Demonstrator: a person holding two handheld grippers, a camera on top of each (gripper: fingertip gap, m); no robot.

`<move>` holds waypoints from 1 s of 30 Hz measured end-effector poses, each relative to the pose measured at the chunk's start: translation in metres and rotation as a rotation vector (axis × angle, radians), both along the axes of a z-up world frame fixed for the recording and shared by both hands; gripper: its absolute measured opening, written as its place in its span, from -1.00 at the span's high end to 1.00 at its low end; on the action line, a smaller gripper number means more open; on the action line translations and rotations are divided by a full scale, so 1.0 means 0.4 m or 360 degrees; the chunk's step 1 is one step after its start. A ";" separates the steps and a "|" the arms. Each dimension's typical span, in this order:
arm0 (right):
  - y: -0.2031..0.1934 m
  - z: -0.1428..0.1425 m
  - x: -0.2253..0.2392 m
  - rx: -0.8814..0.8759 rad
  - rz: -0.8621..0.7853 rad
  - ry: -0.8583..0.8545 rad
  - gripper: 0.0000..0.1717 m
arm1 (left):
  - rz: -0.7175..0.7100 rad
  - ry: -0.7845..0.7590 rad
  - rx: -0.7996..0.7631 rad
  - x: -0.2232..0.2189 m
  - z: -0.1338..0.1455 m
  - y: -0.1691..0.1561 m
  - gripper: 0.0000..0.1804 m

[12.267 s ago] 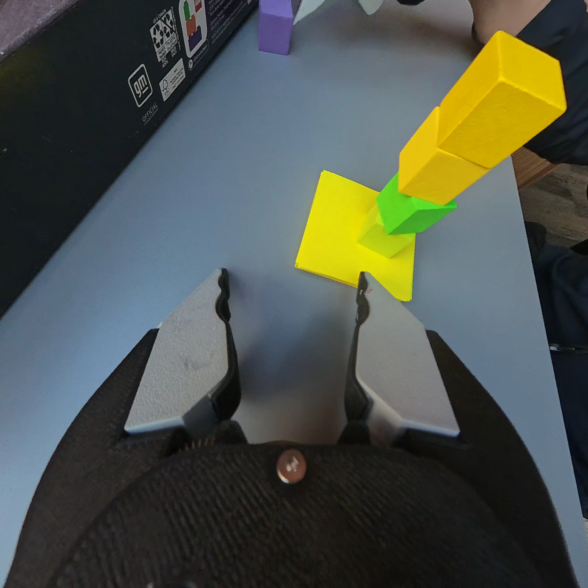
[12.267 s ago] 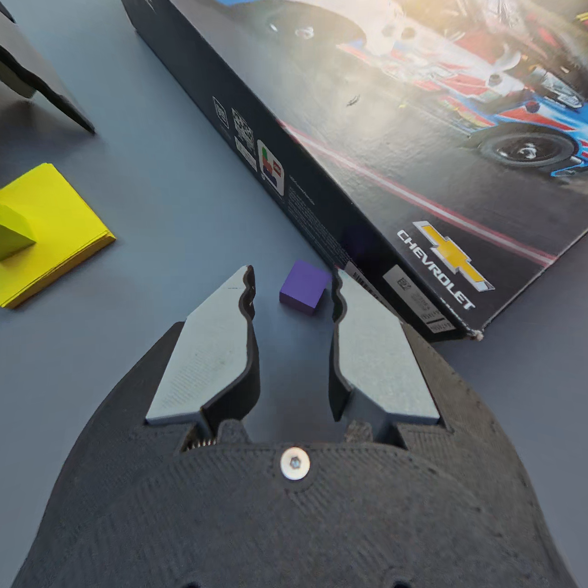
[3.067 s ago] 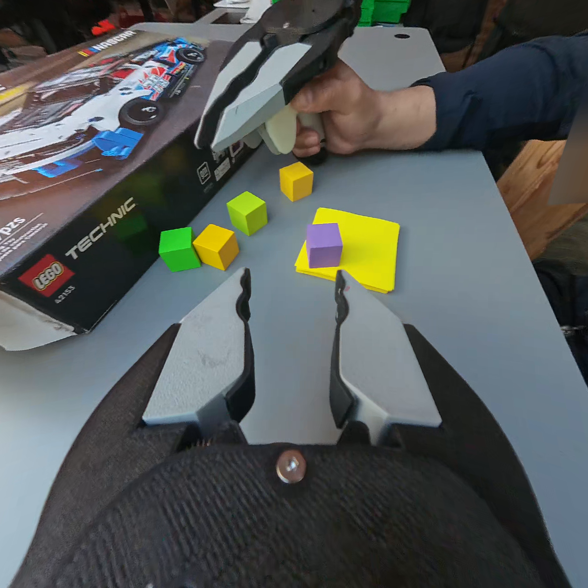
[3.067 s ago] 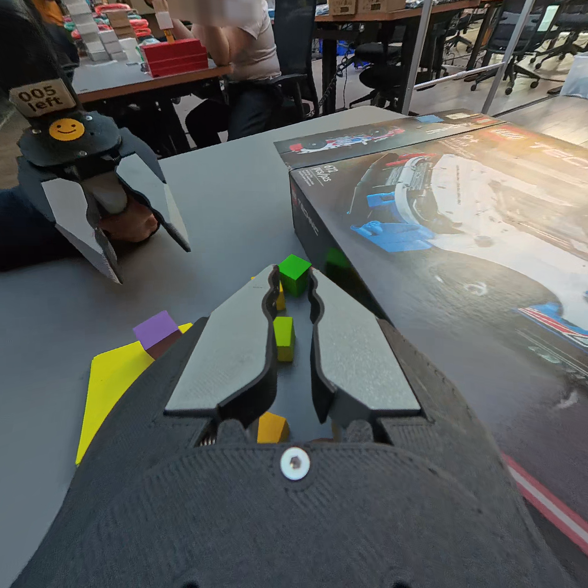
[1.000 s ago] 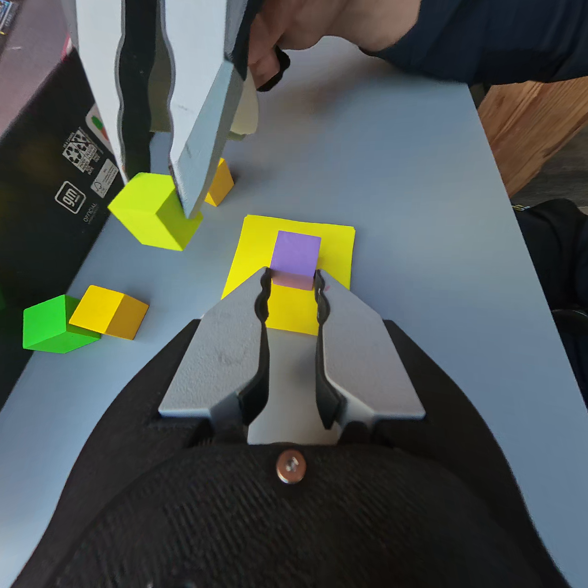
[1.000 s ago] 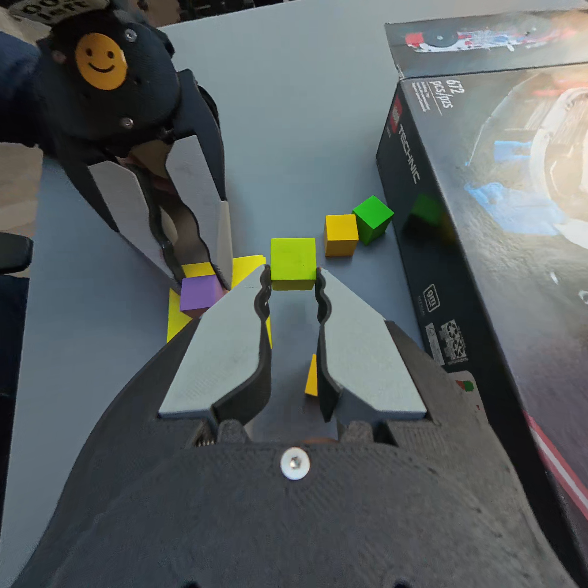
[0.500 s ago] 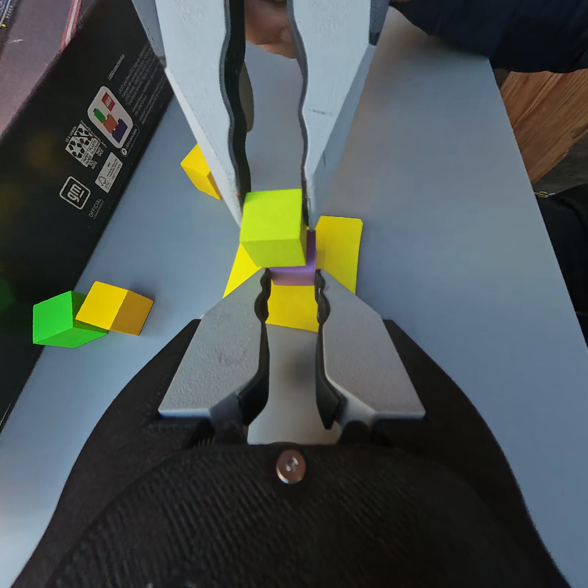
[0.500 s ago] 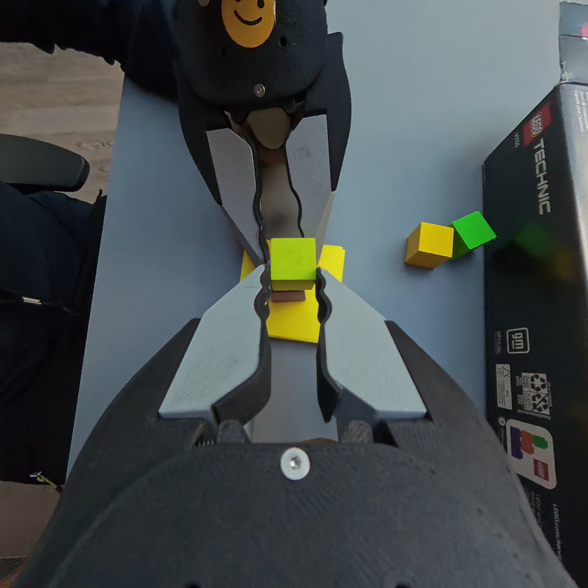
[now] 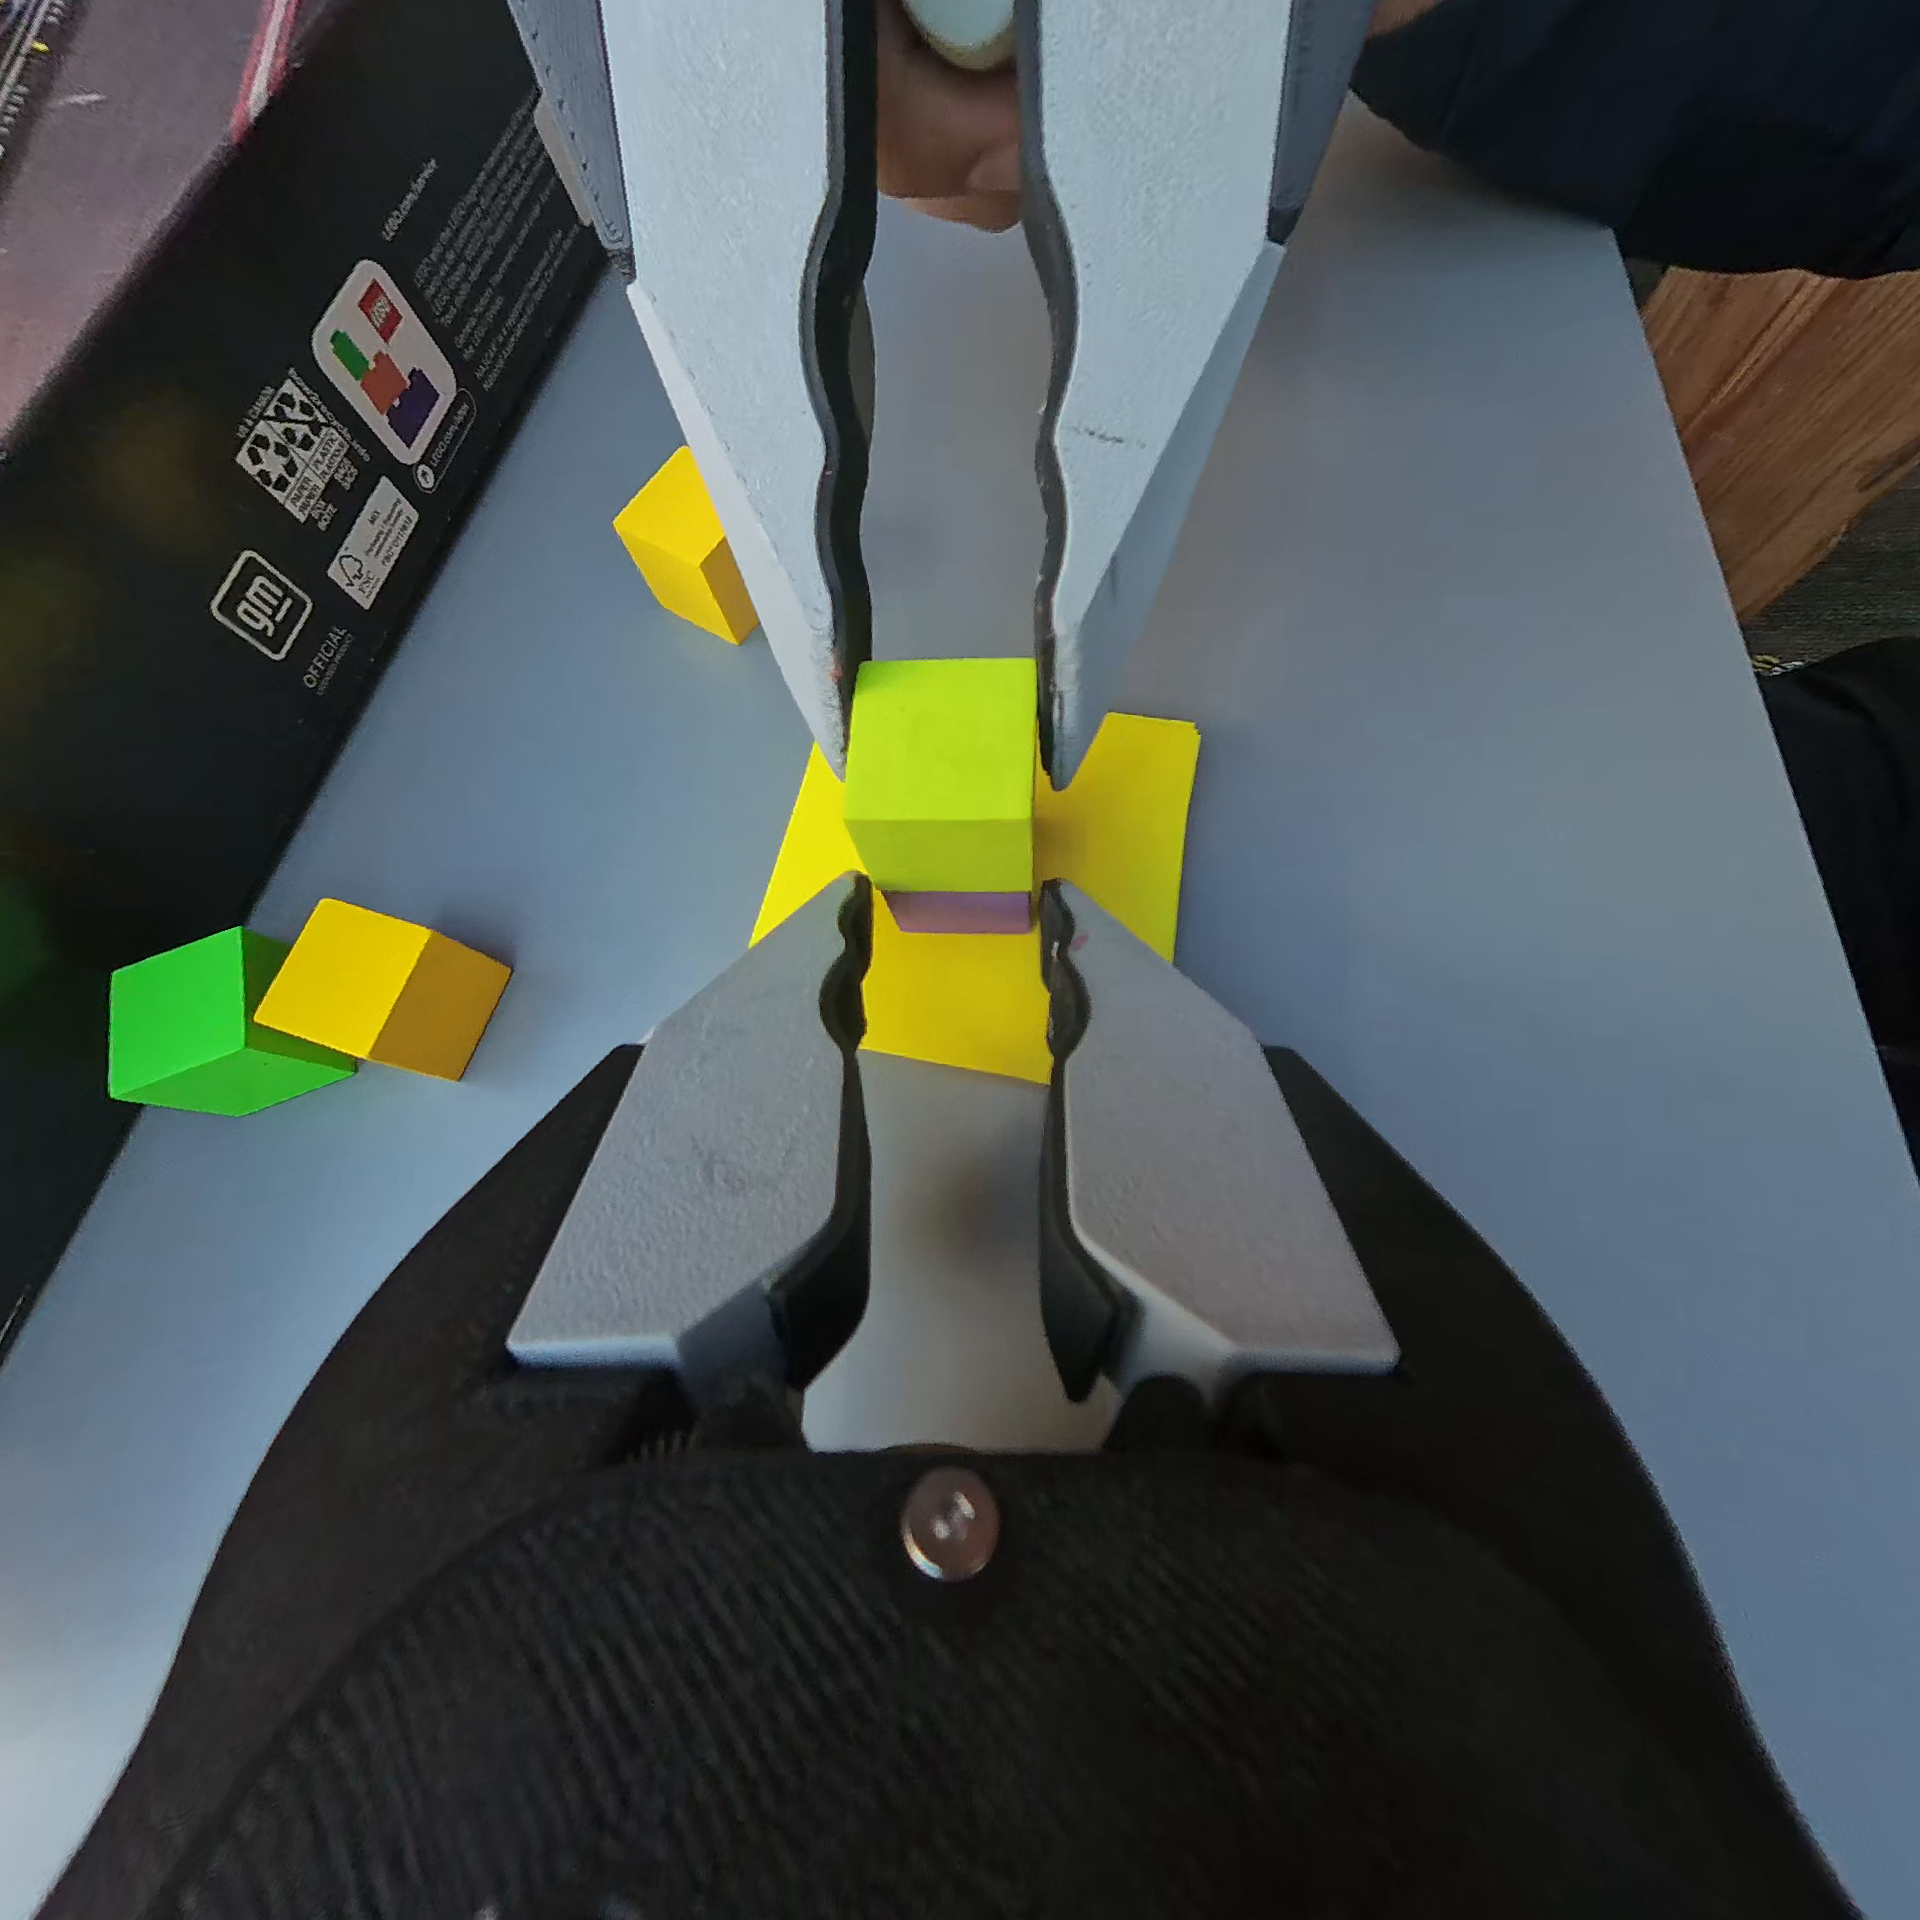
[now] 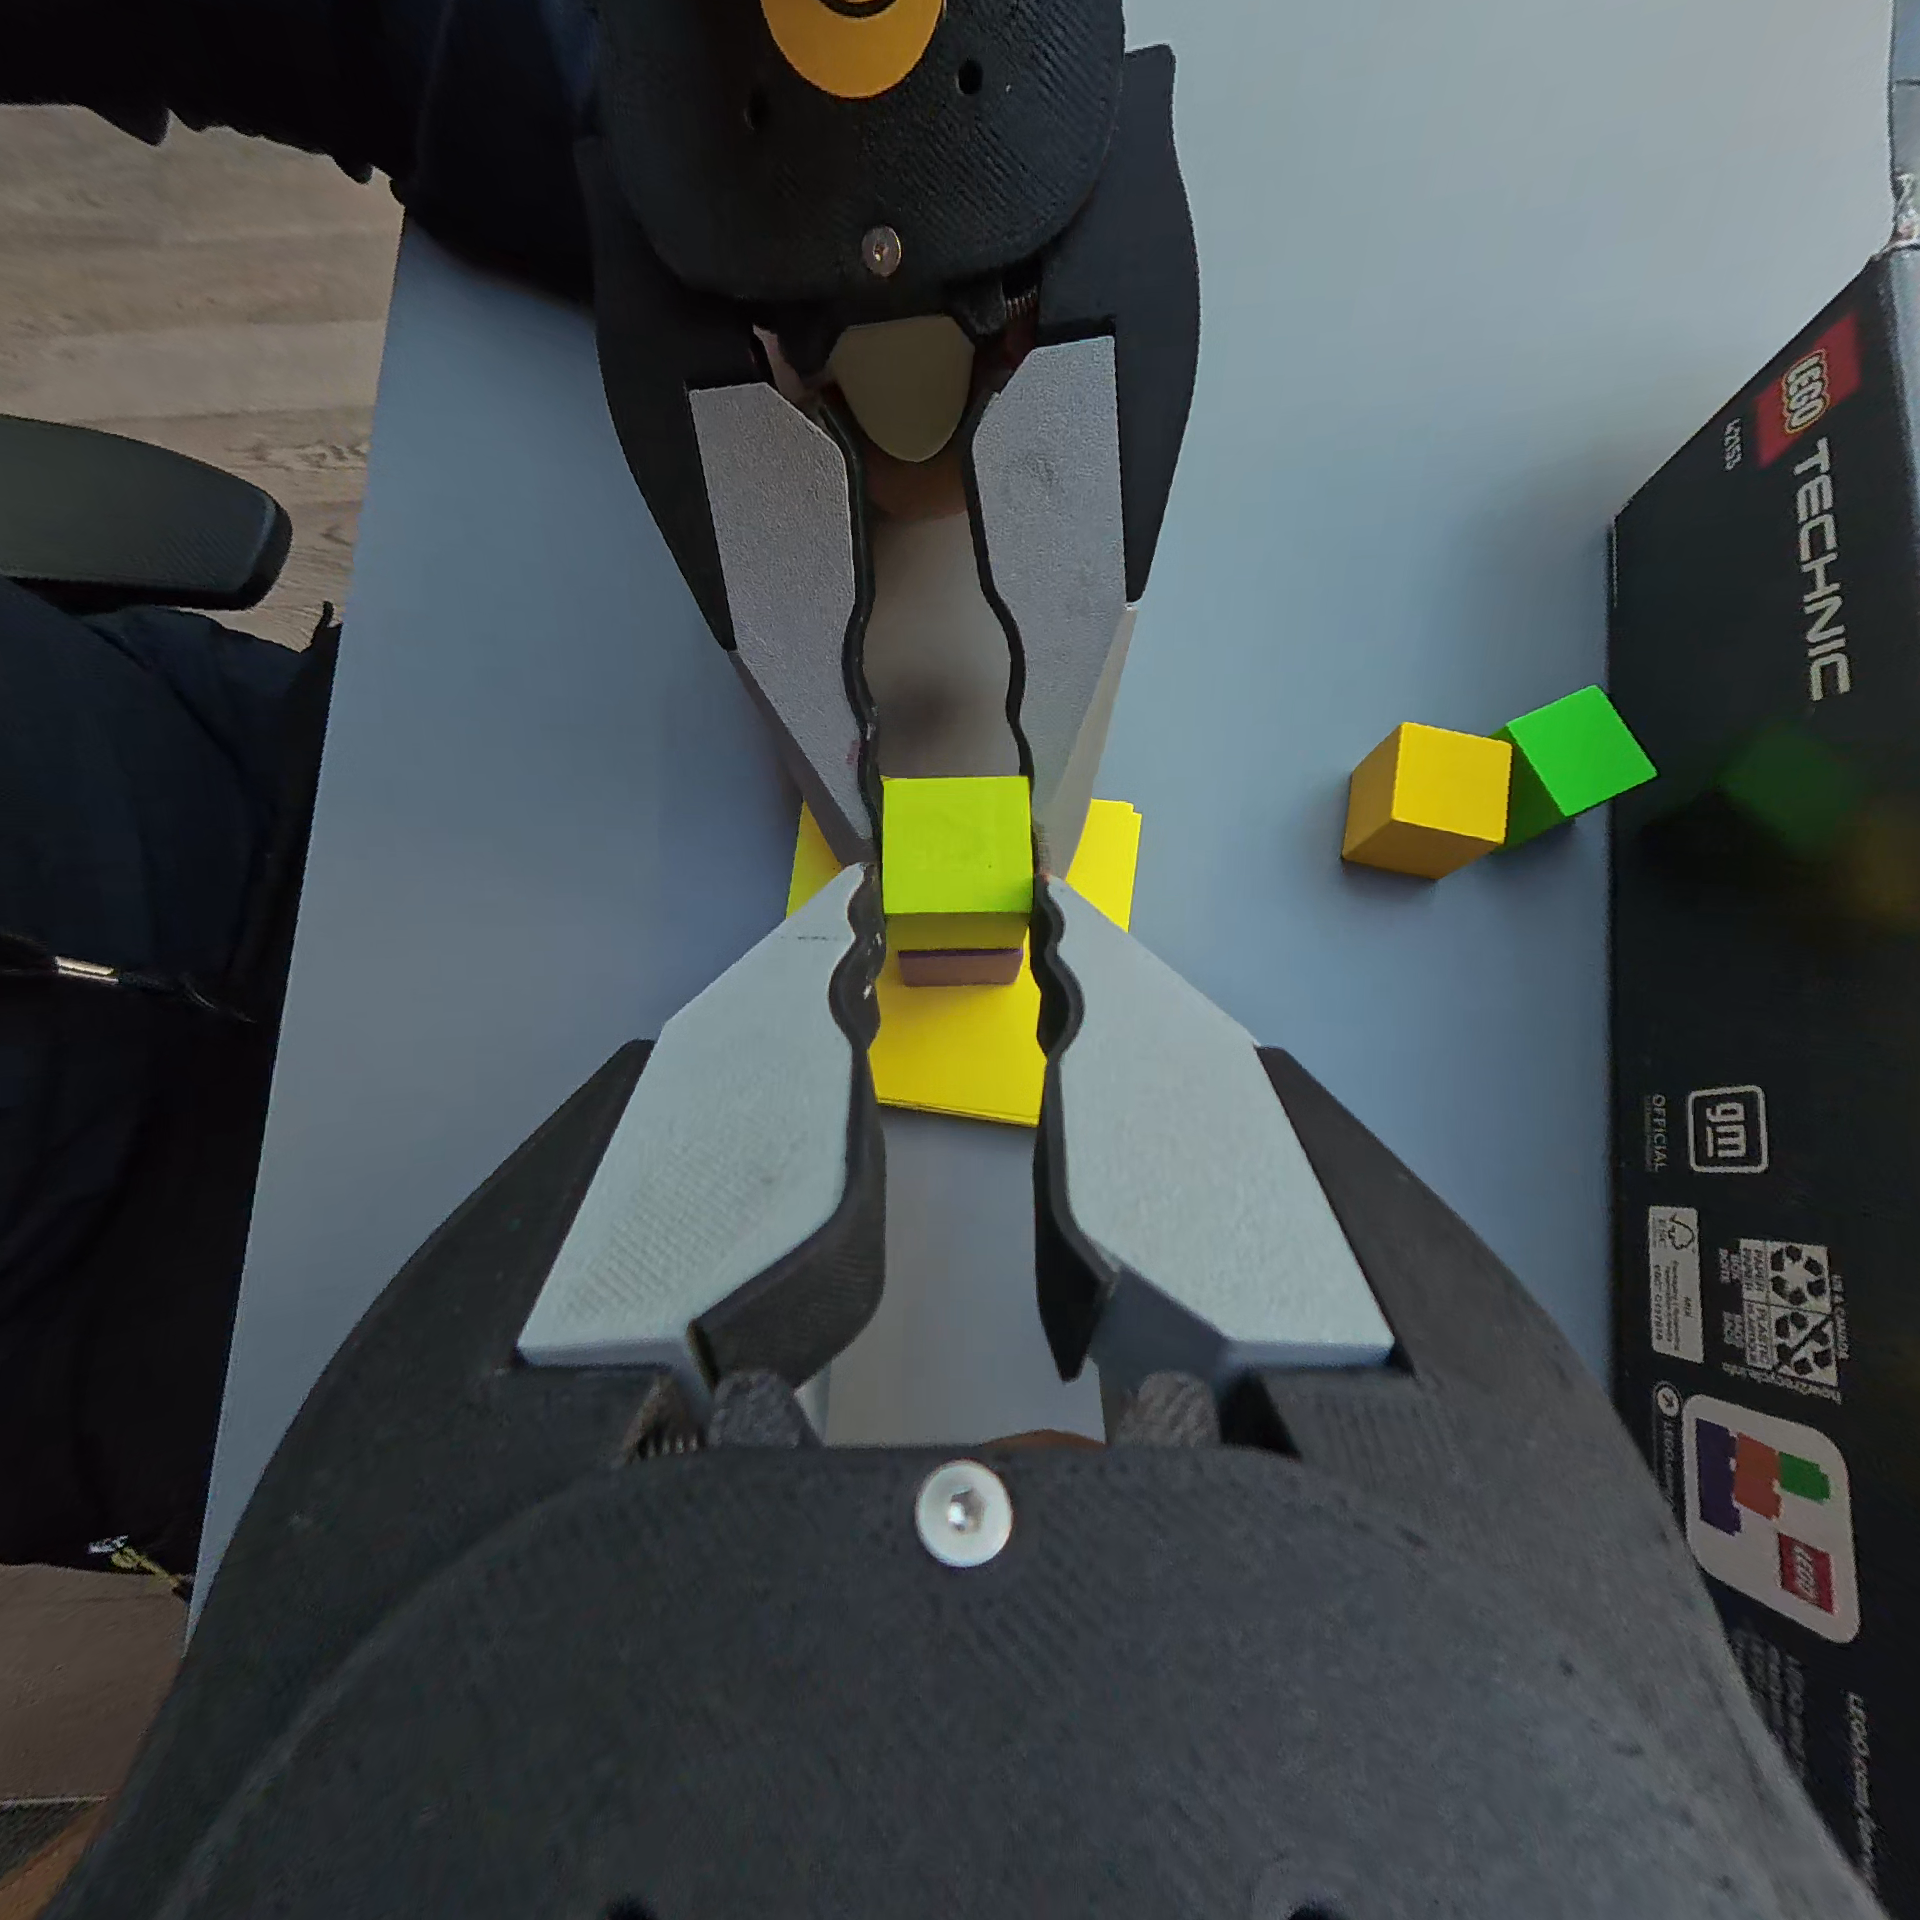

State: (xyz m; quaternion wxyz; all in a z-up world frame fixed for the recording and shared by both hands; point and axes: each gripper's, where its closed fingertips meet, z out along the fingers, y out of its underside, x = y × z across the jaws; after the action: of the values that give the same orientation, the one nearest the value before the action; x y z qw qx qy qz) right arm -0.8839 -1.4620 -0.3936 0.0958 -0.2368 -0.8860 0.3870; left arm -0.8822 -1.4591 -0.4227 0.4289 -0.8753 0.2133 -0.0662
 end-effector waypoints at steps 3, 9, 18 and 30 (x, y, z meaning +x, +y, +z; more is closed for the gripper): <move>-0.001 -0.001 -0.001 -0.0011 0.0001 -0.0008 0.70 | 0.0000 -0.0003 0.0009 -0.001 0.002 -0.001 0.65; -0.006 0.038 0.002 -0.0136 0.0037 0.0051 0.58 | 0.0035 -0.0081 0.0071 -0.021 0.023 -0.011 0.52; 0.120 0.216 -0.094 -0.0772 -0.0312 0.0529 0.85 | 0.0131 -0.0180 0.0215 -0.098 0.064 -0.038 0.48; 0.220 0.069 -0.184 -0.0564 -0.0710 0.0299 1.00 | 0.0770 -0.0369 0.0645 -0.291 0.163 -0.012 0.46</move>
State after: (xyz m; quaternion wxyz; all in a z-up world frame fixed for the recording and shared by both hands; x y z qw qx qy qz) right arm -0.9575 -1.3741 -0.3660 0.2170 -0.4018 -0.7180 0.5253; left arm -0.9987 -1.4639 -0.3576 0.6188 -0.7842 -0.0419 -0.0178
